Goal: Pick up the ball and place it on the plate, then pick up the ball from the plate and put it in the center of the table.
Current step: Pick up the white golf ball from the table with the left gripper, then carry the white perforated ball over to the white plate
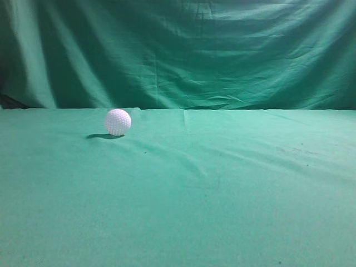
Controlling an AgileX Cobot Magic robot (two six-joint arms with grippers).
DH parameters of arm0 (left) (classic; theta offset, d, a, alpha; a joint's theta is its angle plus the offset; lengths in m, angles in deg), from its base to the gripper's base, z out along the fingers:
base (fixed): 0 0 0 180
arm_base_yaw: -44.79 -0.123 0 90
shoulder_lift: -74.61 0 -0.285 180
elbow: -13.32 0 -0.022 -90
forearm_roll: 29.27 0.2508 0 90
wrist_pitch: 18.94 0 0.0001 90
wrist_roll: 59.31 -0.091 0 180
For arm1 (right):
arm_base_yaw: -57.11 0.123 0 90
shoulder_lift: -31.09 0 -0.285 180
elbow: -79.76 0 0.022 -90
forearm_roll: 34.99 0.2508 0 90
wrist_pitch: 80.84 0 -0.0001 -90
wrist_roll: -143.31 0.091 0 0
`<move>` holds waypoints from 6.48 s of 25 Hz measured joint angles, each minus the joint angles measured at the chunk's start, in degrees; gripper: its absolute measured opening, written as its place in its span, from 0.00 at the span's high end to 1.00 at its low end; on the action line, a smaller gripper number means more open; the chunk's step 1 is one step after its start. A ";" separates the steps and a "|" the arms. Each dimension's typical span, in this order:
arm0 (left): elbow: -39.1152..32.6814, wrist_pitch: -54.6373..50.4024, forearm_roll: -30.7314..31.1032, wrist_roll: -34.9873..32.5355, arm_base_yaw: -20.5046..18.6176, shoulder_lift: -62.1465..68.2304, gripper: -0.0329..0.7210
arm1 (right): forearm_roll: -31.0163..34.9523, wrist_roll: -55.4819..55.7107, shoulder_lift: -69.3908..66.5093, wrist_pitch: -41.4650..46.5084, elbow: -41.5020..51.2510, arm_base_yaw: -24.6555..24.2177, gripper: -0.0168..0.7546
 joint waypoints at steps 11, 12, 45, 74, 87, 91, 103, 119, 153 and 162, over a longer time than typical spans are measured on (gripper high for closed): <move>0.00 1.14 1.15 0.28 0.00 0.00 0.89 | 0.00 0.00 0.00 0.00 0.00 0.00 0.92; 0.00 2.75 0.41 0.81 0.00 0.00 0.89 | 0.00 0.00 0.00 0.00 0.00 0.00 0.92; 17.92 10.32 -4.68 14.15 0.00 25.32 0.89 | 0.09 0.00 0.00 0.00 0.00 0.00 0.92; 61.00 -14.27 -14.74 -19.18 19.07 84.98 0.96 | 0.09 0.00 0.00 0.00 0.00 0.00 0.92; 82.01 -23.69 -10.89 -12.24 19.57 108.46 0.69 | 0.09 0.00 0.00 0.00 0.00 0.00 0.92; 85.04 -23.82 -10.83 -10.00 19.67 112.13 0.33 | 0.09 0.00 0.00 0.00 0.00 0.00 0.92; 91.63 -24.55 -7.67 -7.41 19.67 120.80 0.26 | 0.09 0.00 0.00 0.00 0.00 0.00 0.92; 91.97 -26.51 -7.34 -7.41 19.67 121.98 0.55 | 0.09 0.00 0.00 0.00 0.00 0.00 0.92; 77.84 -43.84 4.34 5.40 6.68 88.42 0.55 | 0.09 0.00 0.00 0.00 0.00 0.00 0.92; 66.36 -36.03 4.34 7.39 -6.25 88.06 0.55 | 0.09 0.00 0.00 0.00 0.00 0.00 0.92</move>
